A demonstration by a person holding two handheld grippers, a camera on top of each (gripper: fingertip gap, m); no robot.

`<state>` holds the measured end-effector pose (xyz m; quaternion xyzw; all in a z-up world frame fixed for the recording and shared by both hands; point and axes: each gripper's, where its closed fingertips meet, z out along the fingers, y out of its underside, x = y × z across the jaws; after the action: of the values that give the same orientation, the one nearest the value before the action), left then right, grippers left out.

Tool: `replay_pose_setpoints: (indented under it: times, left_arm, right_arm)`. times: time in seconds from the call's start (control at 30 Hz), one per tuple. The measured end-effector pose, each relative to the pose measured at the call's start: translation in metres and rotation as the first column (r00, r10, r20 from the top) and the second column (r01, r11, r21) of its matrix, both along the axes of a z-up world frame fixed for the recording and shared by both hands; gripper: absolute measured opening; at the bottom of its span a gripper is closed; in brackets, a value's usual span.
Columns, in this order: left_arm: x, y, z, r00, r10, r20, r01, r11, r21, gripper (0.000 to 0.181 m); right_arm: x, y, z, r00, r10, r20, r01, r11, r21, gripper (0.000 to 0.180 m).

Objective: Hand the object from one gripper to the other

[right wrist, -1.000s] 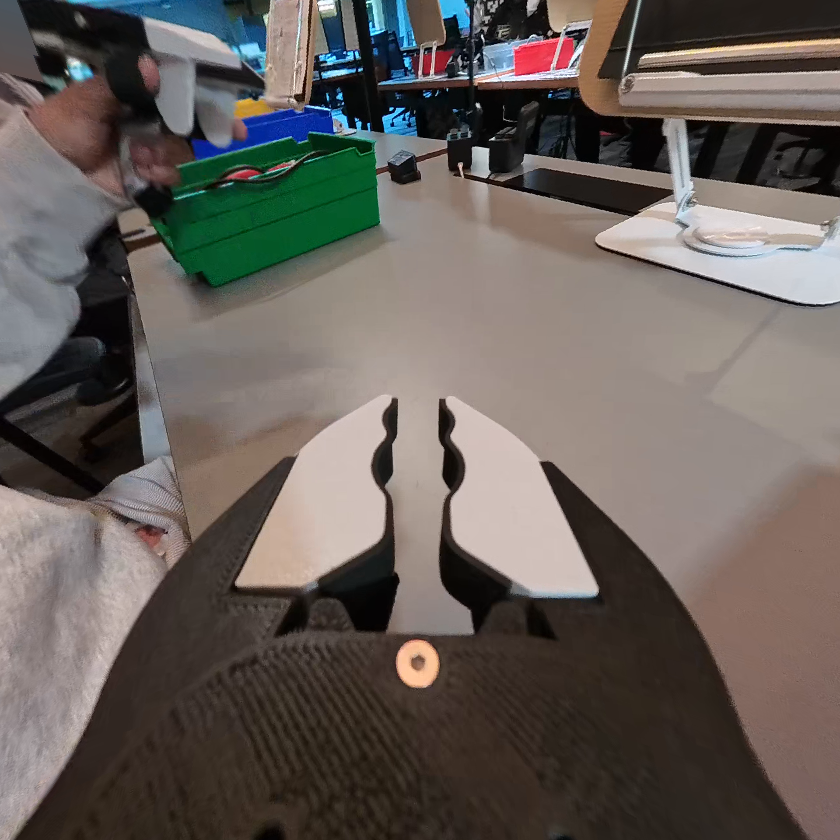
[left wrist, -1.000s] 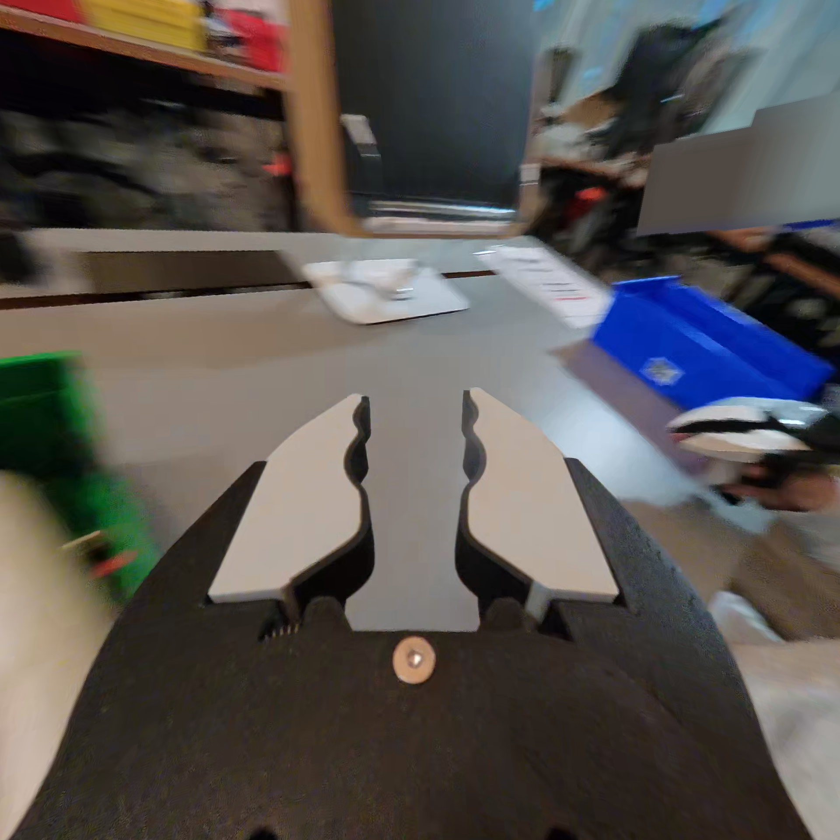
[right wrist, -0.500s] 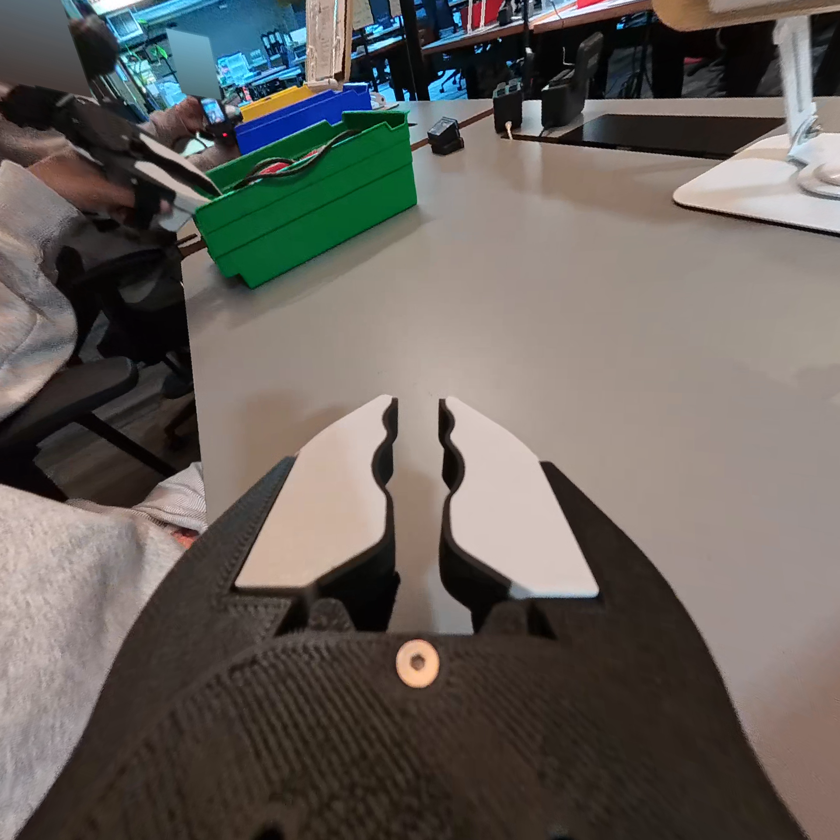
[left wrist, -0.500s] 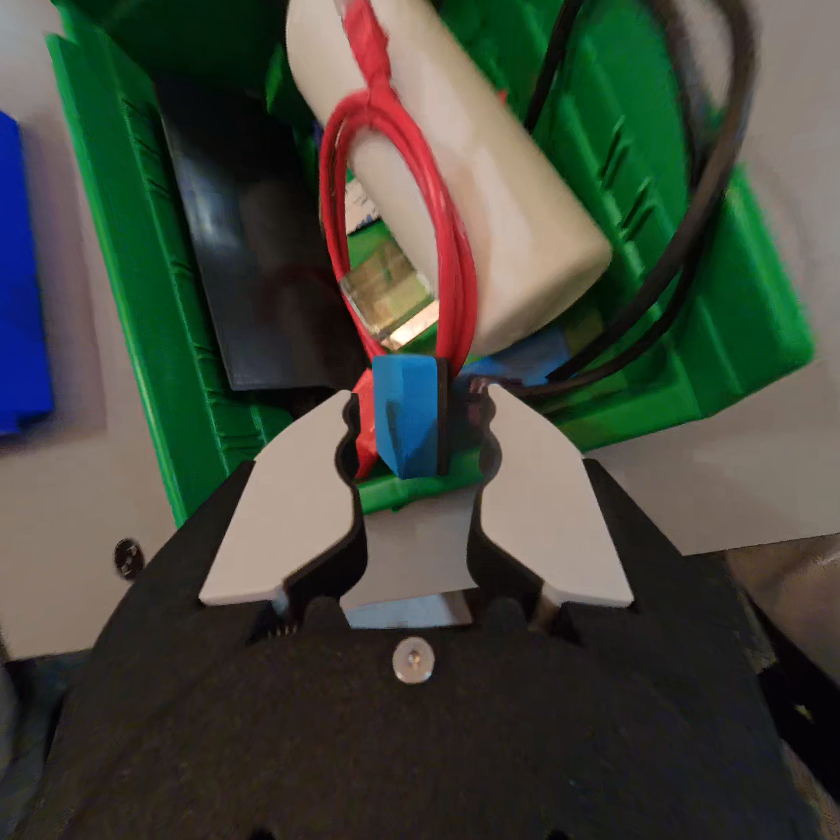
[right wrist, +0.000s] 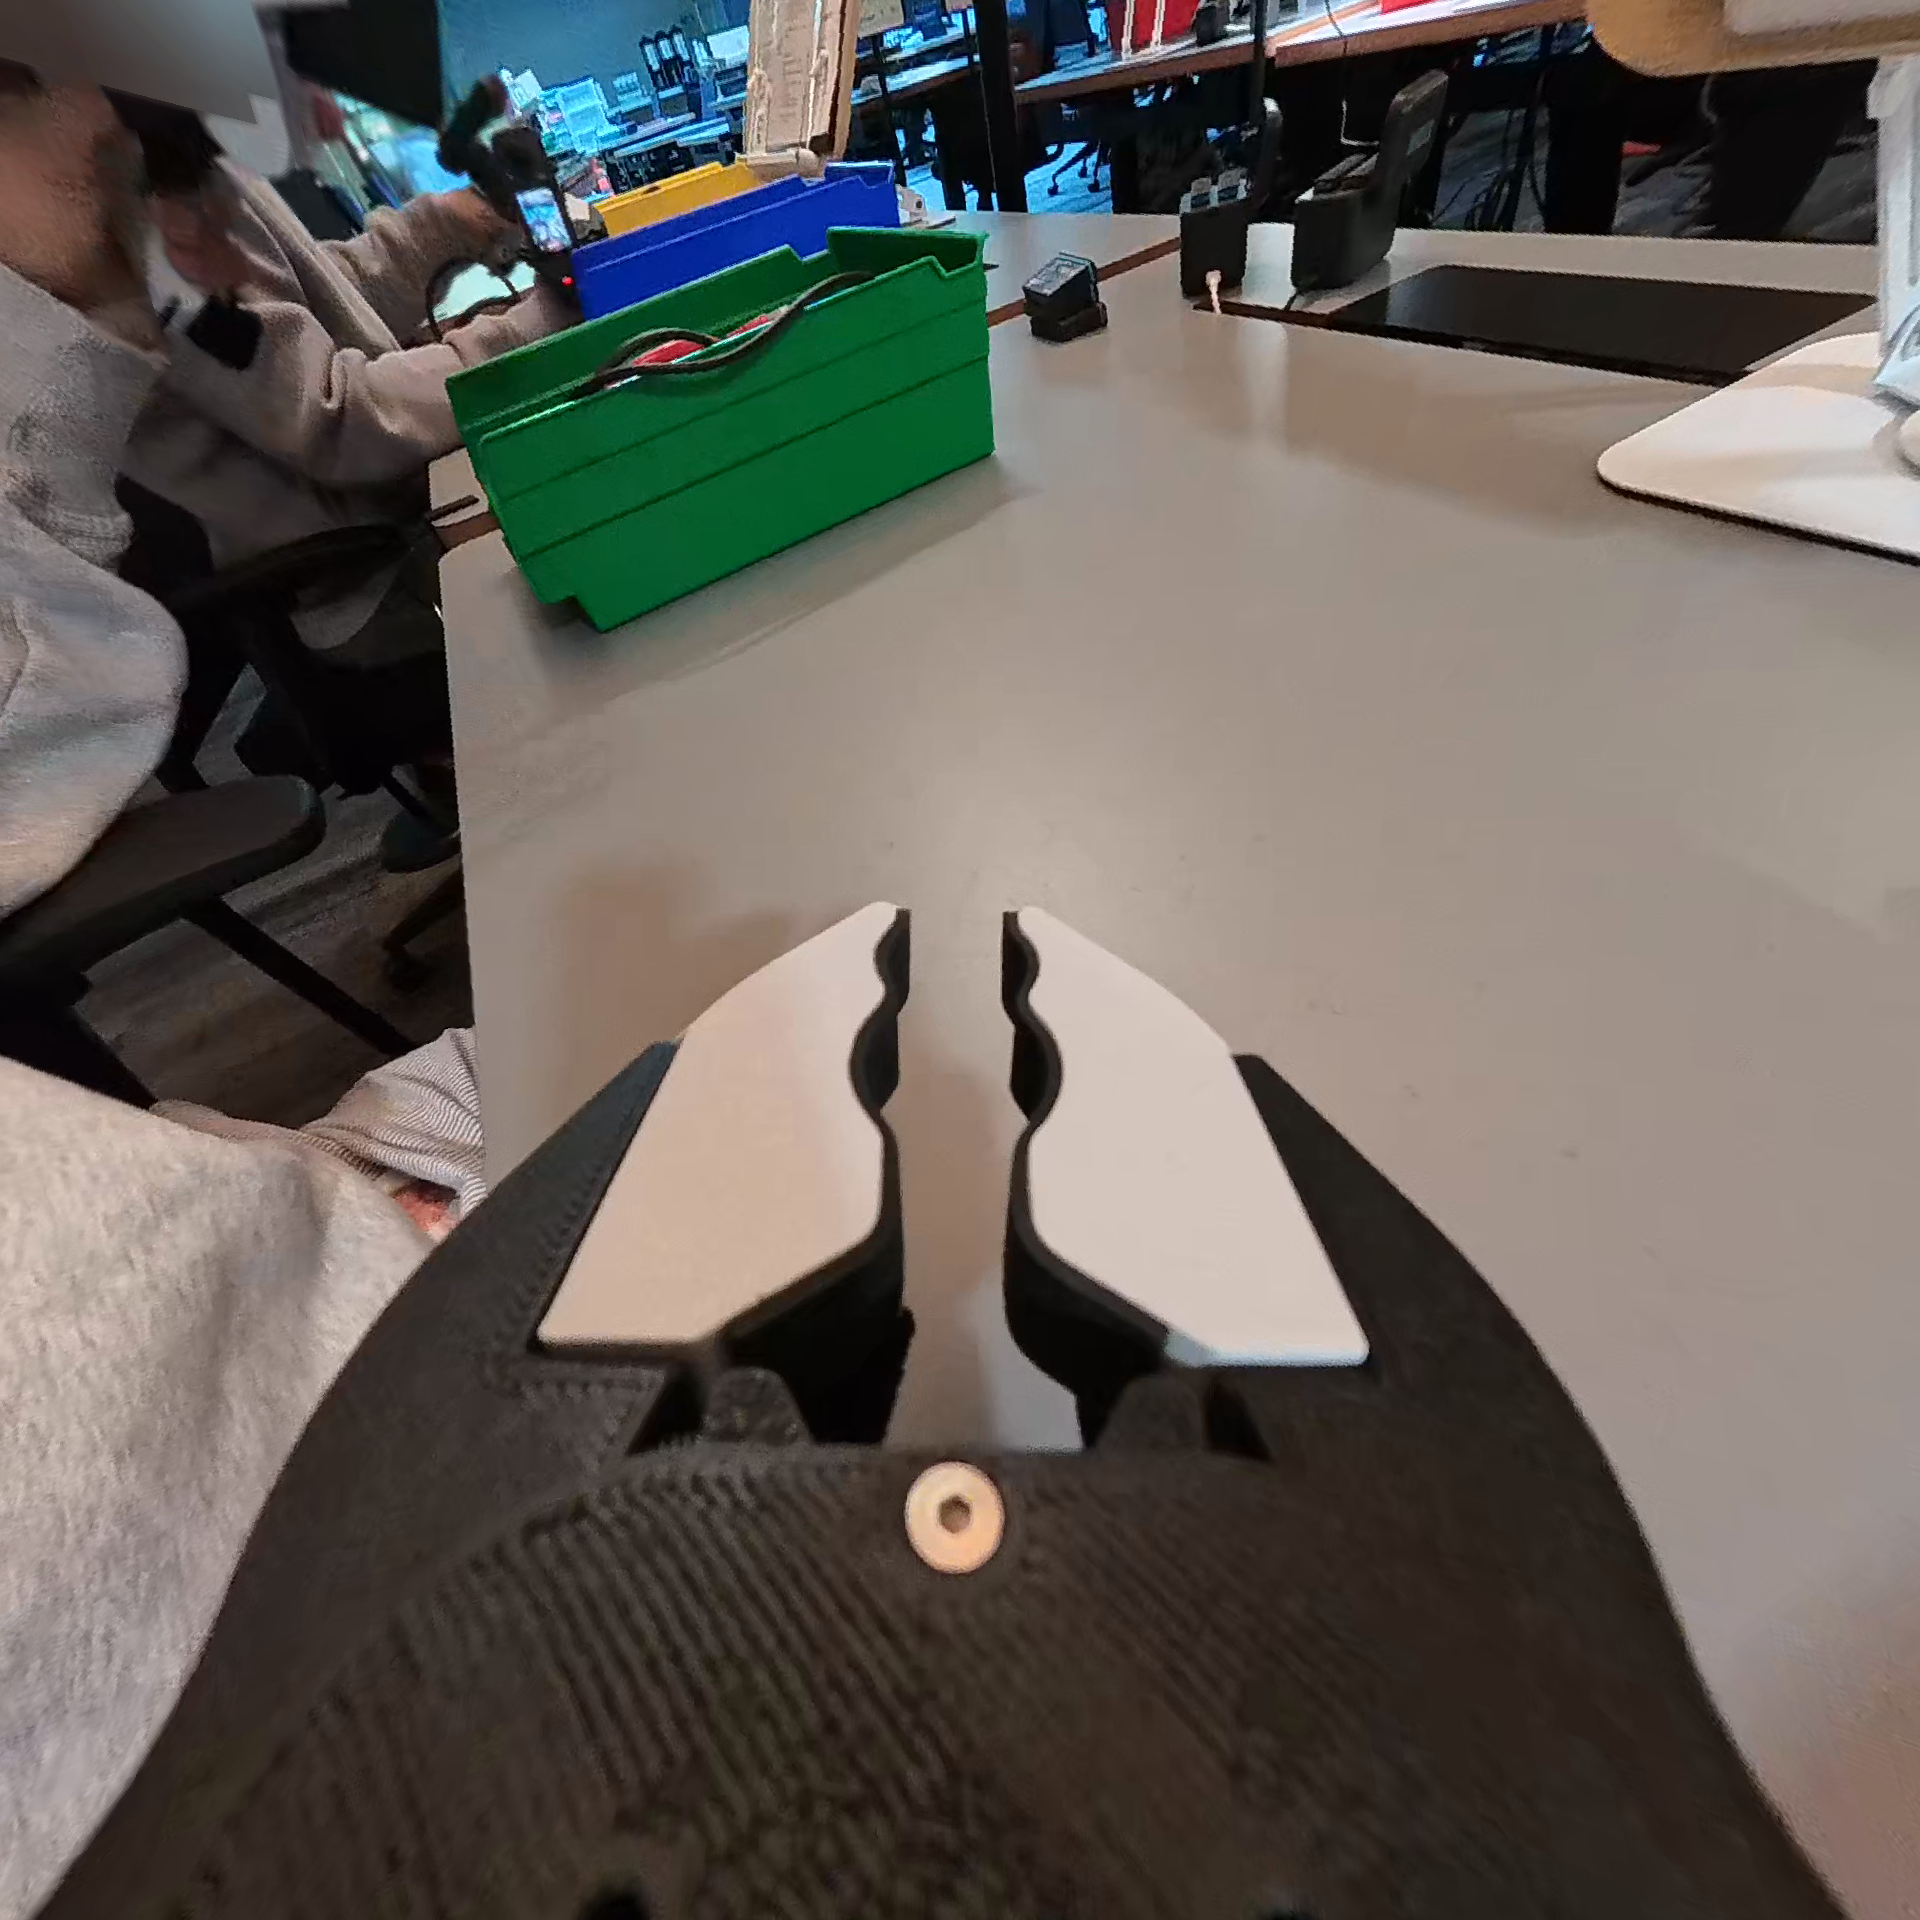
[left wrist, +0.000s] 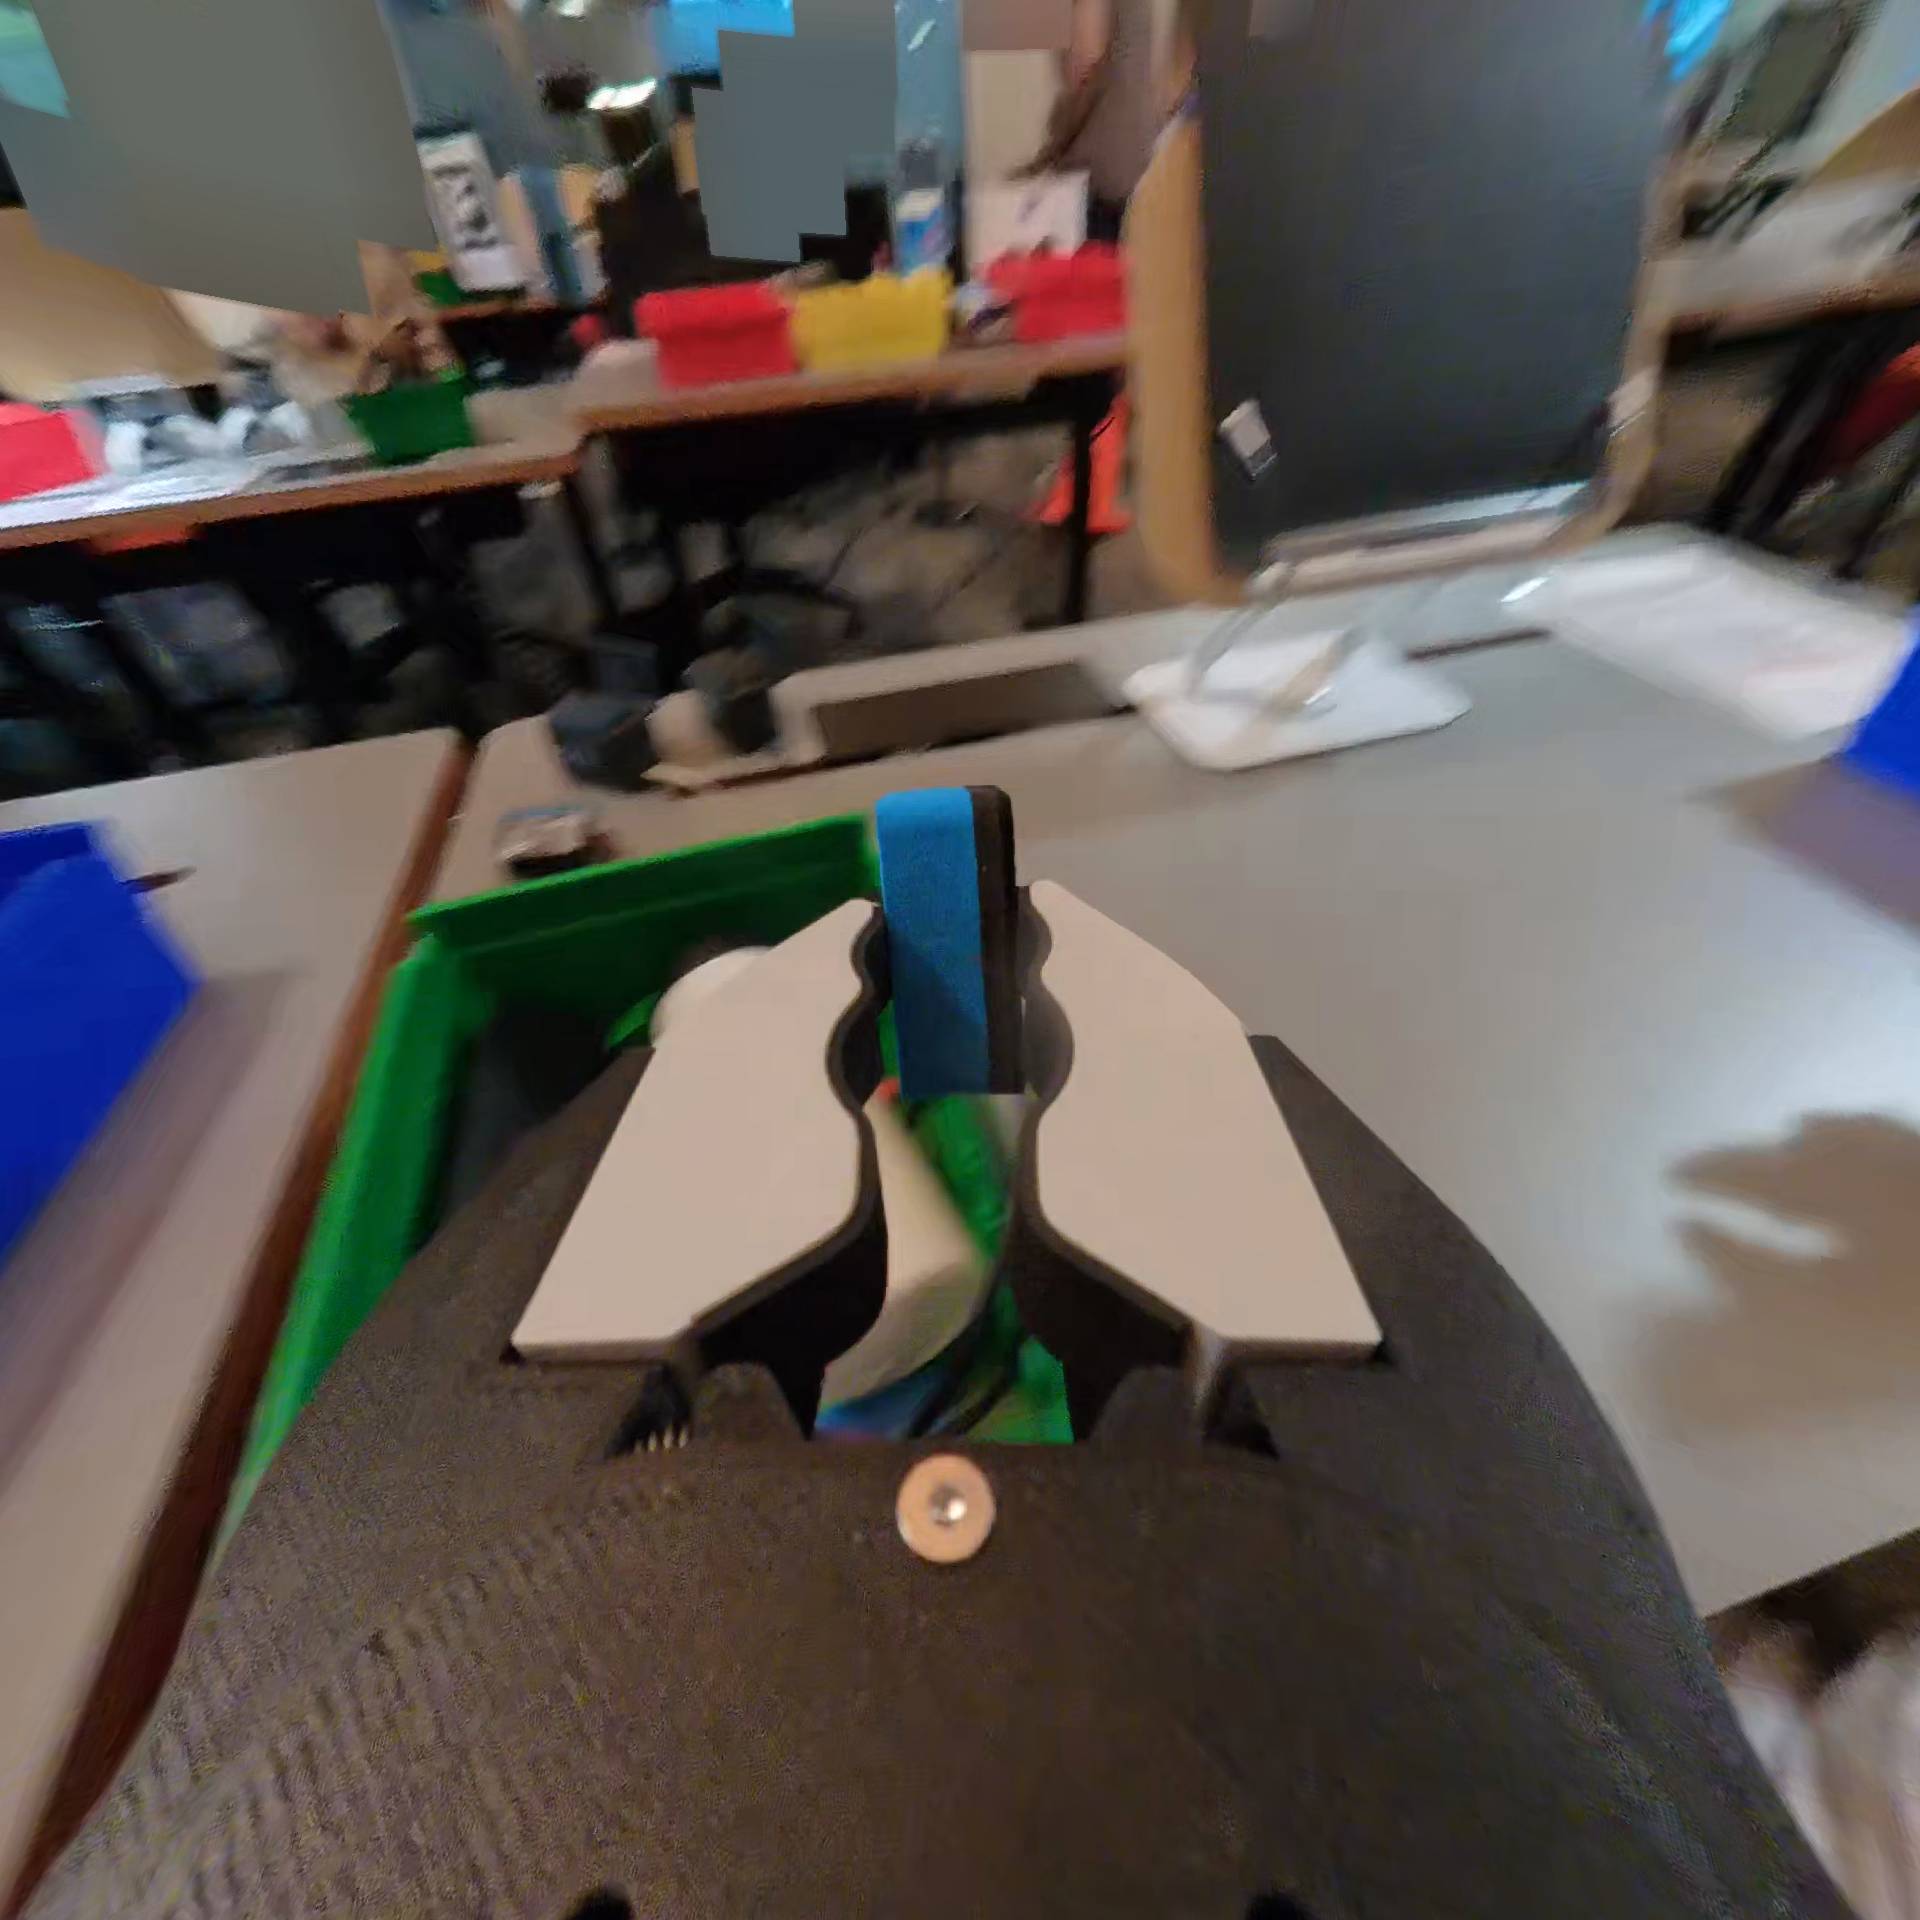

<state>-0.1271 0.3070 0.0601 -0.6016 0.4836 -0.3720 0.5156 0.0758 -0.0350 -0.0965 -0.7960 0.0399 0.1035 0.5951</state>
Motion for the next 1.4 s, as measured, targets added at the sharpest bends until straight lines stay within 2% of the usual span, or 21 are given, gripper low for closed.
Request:
replay_pose_setpoints:
  times: [0.03,0.13,0.2,0.27,0.33,0.4,0.43,0.47,0.53,0.6,0.67,0.77,0.87,0.97,1.03,1.1,1.23,1.27,1.33,1.4]
  left_arm:
    - [0.013,-0.013,0.001,0.999,-0.029,0.031,0.029,0.999,-0.025,0.023]
    - [0.062,-0.054,-0.033,0.996,-0.09,-0.02,0.09,0.996,0.001,0.024]
    - [0.104,-0.103,-0.053,0.975,-0.219,0.027,0.22,0.972,-0.083,0.024]
    - [0.147,-0.158,-0.062,0.918,-0.372,0.135,0.394,0.886,-0.244,0.024]
    - [0.184,-0.204,-0.07,0.848,-0.484,0.216,0.53,0.754,-0.388,0.024]
    - [0.213,-0.237,-0.075,0.797,-0.54,0.27,0.6,0.658,-0.456,0.024]
    - [0.224,-0.25,-0.081,0.779,-0.564,0.275,0.622,0.636,-0.456,0.024]
    - [0.232,-0.262,-0.09,0.765,-0.589,0.261,0.637,0.631,-0.442,0.024]
    - [0.236,-0.284,-0.112,0.73,-0.651,0.21,0.666,0.607,-0.433,0.024]
    - [0.233,-0.294,-0.12,0.699,-0.668,0.255,0.696,0.554,-0.457,0.024]
    - [0.225,-0.299,-0.118,0.649,-0.668,0.364,0.731,0.417,-0.54,0.024]
    - [0.222,-0.289,-0.119,0.648,-0.627,0.433,0.732,0.354,-0.582,0.024]
    - [0.224,-0.288,-0.119,0.619,-0.637,0.459,0.742,0.284,-0.607,0.024]
    - [0.225,-0.294,-0.124,0.605,-0.639,0.475,0.744,0.241,-0.623,0.024]
    - [0.224,-0.299,-0.124,0.589,-0.627,0.511,0.748,0.184,-0.637,0.024]
    - [0.223,-0.303,-0.124,0.578,-0.617,0.535,0.748,0.139,-0.649,0.024]
    - [0.222,-0.305,-0.122,0.564,-0.625,0.539,0.763,0.145,-0.63,0.024]
    - [0.224,-0.304,-0.122,0.575,-0.627,0.526,0.762,0.174,-0.624,0.031]
    - [0.228,-0.3,-0.125,0.614,-0.619,0.489,0.745,0.251,-0.618,0.064]
    - [0.231,-0.295,-0.125,0.652,-0.6,0.464,0.728,0.325,-0.604,0.077]
  right_arm:
    - [0.0,0.0,0.001,1.0,0.002,0.017,-0.002,1.0,0.008,0.017]
    - [0.006,0.004,-0.002,0.995,-0.032,0.099,0.032,0.999,0.002,0.017]
    - [0.015,0.01,0.003,0.99,-0.096,0.108,0.094,0.995,0.022,0.015]
    - [0.025,0.02,0.029,0.987,-0.158,0.029,0.155,0.984,0.085,0.017]
    - [0.03,0.032,0.07,0.981,-0.16,-0.109,0.179,0.965,0.193,0.022]
    - [0.032,0.038,0.106,0.968,-0.117,-0.221,0.187,0.924,0.334,0.033]
    - [0.031,0.037,0.115,0.964,-0.093,-0.25,0.189,0.898,0.397,0.038]
    - [0.029,0.036,0.111,0.963,-0.087,-0.254,0.189,0.892,0.411,0.038]
    - [0.03,0.03,0.084,0.97,-0.114,-0.214,0.182,0.926,0.33,0.037]
    - [0.039,0.021,0.058,0.968,-0.141,-0.207,0.194,0.944,0.265,0.035]
    - [0.046,0.017,0.047,0.95,-0.098,-0.296,0.177,0.951,0.253,0.035]
    - [0.046,0.017,0.04,0.882,0.046,-0.47,0.095,0.958,0.271,0.041]
    - [0.039,0.021,0.044,0.816,0.157,-0.557,0.034,0.948,0.317,0.041]
    - [0.033,0.025,0.038,0.801,0.153,-0.578,0.035,0.953,0.3,0.04]
    - [0.029,0.027,0.034,0.799,0.139,-0.586,0.033,0.961,0.273,0.039]
    - [0.027,0.03,0.031,0.79,0.13,-0.6,0.036,0.966,0.257,0.027]
    - [0.027,0.031,0.031,0.782,0.149,-0.605,0.027,0.962,0.271,0.022]
    - [0.029,0.03,0.032,0.787,0.141,-0.6,0.033,0.962,0.271,0.021]
    - [0.036,0.026,0.036,0.796,0.114,-0.594,0.074,0.956,0.283,0.021]
    - [0.043,0.021,0.041,0.783,0.107,-0.612,0.111,0.945,0.307,0.021]
